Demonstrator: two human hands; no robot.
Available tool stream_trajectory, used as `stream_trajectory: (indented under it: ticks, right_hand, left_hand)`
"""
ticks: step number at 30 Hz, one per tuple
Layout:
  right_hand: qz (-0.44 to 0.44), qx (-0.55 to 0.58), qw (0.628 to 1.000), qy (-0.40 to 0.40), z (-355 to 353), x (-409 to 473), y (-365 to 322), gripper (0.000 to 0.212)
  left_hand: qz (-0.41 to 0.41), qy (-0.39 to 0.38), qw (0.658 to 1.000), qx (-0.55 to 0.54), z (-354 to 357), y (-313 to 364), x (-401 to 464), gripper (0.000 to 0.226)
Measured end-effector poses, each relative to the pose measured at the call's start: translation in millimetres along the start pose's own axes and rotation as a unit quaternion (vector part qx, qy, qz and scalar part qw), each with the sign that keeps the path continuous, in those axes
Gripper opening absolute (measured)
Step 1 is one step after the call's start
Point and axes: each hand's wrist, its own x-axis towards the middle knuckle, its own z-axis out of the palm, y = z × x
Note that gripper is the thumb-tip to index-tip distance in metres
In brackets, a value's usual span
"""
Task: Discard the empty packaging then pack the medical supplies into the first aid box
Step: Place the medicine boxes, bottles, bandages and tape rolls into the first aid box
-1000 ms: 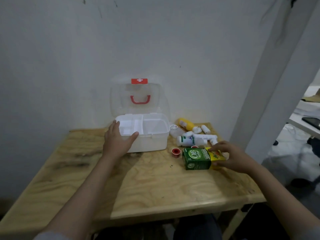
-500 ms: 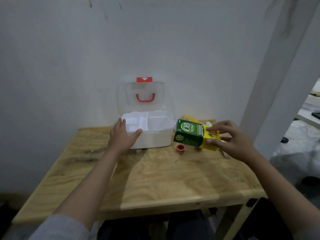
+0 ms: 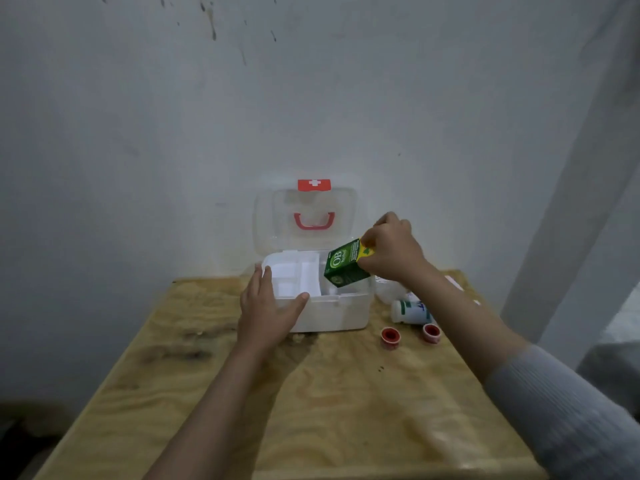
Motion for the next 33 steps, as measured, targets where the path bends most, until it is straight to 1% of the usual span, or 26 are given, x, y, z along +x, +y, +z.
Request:
stream_trajectory:
  ticks: [3,8,10,12,20,26,28,30,33]
  right_hand:
    - [-0.003,-0.046,0.997,-0.065,18,20,-12,0.034]
    - [0.016,0.027,0.991,-0.131,46,32,-16,0.03]
    - [0.023,0.047,0.985,-0.167,56,32,-15,0.036]
    - [0.026,0.036,0.982,-0.182,65,30,-15,0.042]
    - [0.019,-0.026,0.985,-0.167,77,25,-16,0.035]
    - [-0.023,-0.005,0.977,-0.213,78,27,-14,0.036]
    - [-0.031,-0.001,0.976,-0.214,76,27,-13,0.036]
    - [-0.027,0.038,0.981,-0.189,69,27,-10,0.037]
    - [-0.013,0.133,0.983,-0.125,44,24,2,0.03]
  left_hand:
    - [0.001,0.007,1.0,-0.012,1,0,0,0.093]
    - [0.004,0.015,1.0,-0.026,3,-2,-1,0.093]
    - [0.006,0.012,0.999,-0.032,3,-2,-2,0.093]
    - [0.011,0.013,0.999,-0.032,3,-3,-2,0.093]
    - [0.019,0.016,0.999,-0.036,6,-7,-1,0.092]
    - [0.01,0.026,0.999,-0.031,9,-7,0,0.092]
    - [0.012,0.028,0.999,-0.032,8,-8,-1,0.093]
    - [0.012,0.026,0.999,-0.034,7,-6,-2,0.092]
    - [0.008,0.021,0.999,-0.042,6,-4,-2,0.091]
